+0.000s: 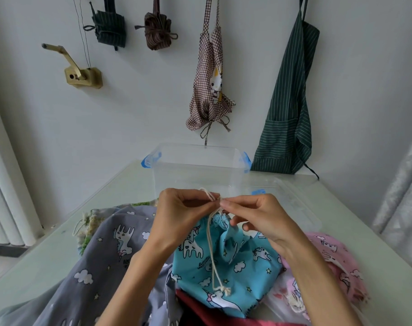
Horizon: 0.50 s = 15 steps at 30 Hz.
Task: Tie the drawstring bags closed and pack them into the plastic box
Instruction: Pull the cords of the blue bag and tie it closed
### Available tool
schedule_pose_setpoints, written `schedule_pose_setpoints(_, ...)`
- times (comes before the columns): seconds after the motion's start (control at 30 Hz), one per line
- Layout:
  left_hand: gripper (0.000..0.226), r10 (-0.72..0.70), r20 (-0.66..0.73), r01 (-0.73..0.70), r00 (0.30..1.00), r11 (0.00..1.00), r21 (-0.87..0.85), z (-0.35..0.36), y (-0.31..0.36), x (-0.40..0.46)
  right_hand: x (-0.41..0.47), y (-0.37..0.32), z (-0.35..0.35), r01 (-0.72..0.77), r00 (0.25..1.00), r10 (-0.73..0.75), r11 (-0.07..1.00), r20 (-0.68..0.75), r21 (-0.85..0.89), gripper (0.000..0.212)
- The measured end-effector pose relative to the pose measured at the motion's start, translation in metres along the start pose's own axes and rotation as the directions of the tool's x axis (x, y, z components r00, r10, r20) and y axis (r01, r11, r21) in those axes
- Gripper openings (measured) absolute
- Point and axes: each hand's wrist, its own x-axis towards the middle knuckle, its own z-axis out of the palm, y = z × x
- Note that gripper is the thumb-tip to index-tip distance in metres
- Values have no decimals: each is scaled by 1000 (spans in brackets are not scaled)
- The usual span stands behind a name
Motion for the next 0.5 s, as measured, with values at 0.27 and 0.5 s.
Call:
schedule_pose_setpoints(0.27, 7, -75, 69, 81, 995, 993, -89, -2, 2, 2, 3, 6, 0, -17, 1000, 16, 991, 10, 135, 10)
schedule_pose_setpoints(0.5, 5, -131, -57, 127, 990, 990, -68, -20, -1, 9, 10, 32, 1, 258, 669, -741, 305, -58, -917, 5)
